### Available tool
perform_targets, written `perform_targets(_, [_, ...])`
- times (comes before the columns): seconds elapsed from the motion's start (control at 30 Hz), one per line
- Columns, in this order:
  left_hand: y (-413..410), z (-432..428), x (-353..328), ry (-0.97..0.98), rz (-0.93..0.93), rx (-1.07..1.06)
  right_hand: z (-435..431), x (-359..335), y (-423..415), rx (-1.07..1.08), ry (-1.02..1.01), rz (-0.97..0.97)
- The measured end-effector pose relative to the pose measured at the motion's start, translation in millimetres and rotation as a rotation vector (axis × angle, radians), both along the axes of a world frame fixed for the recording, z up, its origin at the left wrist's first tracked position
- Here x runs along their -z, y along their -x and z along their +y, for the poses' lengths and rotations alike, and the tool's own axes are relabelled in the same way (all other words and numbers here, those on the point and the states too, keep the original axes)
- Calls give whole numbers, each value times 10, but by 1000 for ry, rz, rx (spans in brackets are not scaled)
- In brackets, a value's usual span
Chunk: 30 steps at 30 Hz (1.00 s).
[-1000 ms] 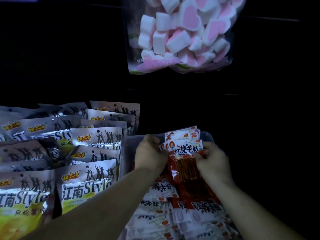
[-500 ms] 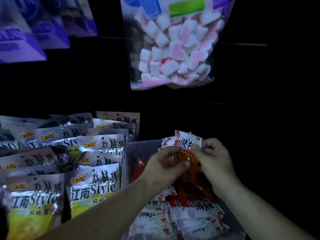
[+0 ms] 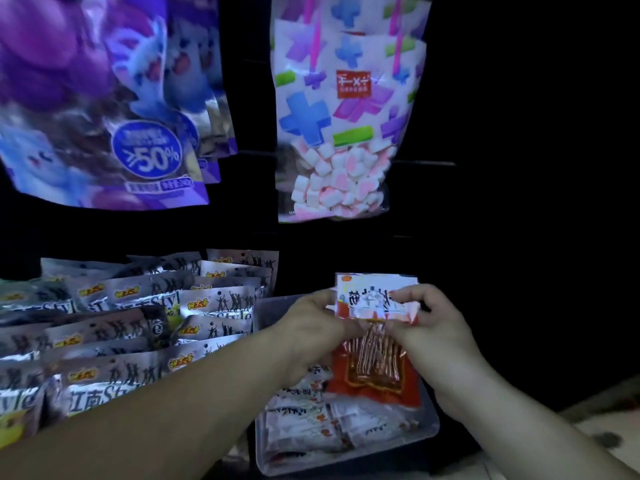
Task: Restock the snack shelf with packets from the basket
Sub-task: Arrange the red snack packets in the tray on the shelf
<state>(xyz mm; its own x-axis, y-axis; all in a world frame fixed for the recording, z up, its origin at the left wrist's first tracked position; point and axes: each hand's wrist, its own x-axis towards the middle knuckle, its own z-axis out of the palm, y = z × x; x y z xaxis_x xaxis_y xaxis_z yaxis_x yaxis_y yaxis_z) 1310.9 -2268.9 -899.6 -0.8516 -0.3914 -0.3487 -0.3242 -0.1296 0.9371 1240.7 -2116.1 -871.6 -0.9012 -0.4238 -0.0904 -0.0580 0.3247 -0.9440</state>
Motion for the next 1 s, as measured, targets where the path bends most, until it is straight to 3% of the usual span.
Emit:
perform_targets(0.1, [-62, 119, -171, 25, 0, -67, 161, -182, -244, -8, 3, -23])
perform_targets(0.27, [-268, 367, -307, 79, 201, -89, 371, -262, -417, 88, 80, -73])
perform_targets(0.5, [-476, 319, -342, 236, 218, -21, 440, -222, -315, 0, 52, 23])
perform_targets(0.6, [-478, 340, -330, 263, 259, -43, 535, -166, -251, 47, 92, -42])
perform_targets(0.73, [-448, 394, -400, 243, 240, -63, 537, -108, -234, 136, 182, -153])
perform_targets(0.87, [-427, 462, -432, 127, 142, -76, 586, -97, -217, 219, 225, -54])
perform_targets(1.0, [-451, 460, -423, 7, 104, -51, 656, -121, -163, 111, 240, -105])
